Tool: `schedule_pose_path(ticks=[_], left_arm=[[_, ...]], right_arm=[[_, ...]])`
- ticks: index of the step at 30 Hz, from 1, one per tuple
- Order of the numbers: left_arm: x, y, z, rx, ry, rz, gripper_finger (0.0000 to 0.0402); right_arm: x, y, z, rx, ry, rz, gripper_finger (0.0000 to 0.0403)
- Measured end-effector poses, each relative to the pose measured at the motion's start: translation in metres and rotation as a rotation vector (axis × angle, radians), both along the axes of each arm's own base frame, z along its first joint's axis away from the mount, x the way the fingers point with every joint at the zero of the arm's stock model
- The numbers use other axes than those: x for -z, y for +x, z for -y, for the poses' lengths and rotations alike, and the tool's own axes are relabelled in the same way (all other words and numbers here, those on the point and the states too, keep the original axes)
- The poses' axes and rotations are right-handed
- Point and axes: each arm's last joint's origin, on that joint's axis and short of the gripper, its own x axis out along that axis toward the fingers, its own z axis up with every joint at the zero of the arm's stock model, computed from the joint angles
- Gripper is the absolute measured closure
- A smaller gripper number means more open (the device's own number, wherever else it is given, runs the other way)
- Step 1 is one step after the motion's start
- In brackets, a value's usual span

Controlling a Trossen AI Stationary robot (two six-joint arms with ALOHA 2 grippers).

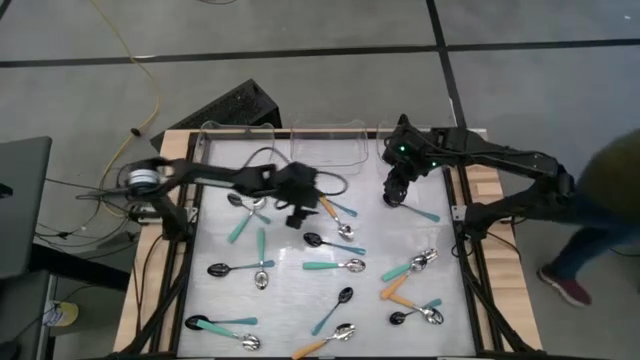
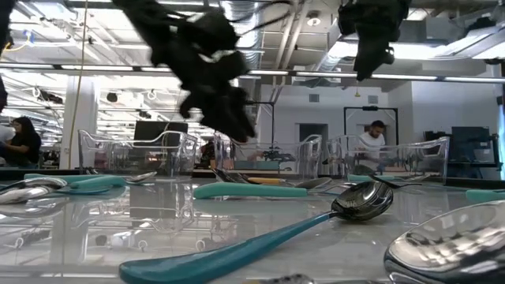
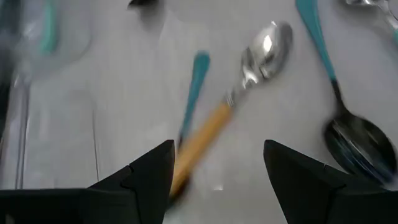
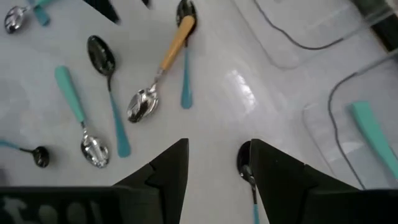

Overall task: Sort silverware by color (type)
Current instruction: Put the yellow spoon into the left transparent bin

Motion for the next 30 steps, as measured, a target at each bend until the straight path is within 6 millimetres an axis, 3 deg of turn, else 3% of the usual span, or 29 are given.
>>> schedule_pose_path(ticks=[5, 9, 14, 19, 23, 30], left_arm=[[0.006, 0.048, -0.007, 0.191, 0.014, -0.038, 0.0168], [0.019, 0.072, -0.011, 0.278, 0.014, -0.15, 0.0168], [0.037, 0.088, -0.016, 0.328, 0.041, -0.276, 0.0168], [0.051, 0.09, -0.014, 0.346, 0.058, -0.351, 0.0173], [0.052, 0.089, -0.012, 0.36, 0.056, -0.37, 0.0215], [0.054, 0.086, -0.012, 0.335, 0.026, -0.4, 0.0355]], right_arm=[[0.0, 0.001, -0.004, -0.021, -0.003, -0.001, 0.0208], [0.0, 0.001, -0.003, -0.021, -0.003, -0.001, 0.0208], [0.0, 0.001, -0.003, -0.02, -0.003, -0.001, 0.0208], [0.0, 0.001, -0.003, -0.02, -0.003, -0.001, 0.0208], [0.0, 0.001, -0.003, -0.02, -0.004, 0.001, 0.0208], [0.0, 0.002, -0.003, -0.017, -0.008, 0.007, 0.0208]])
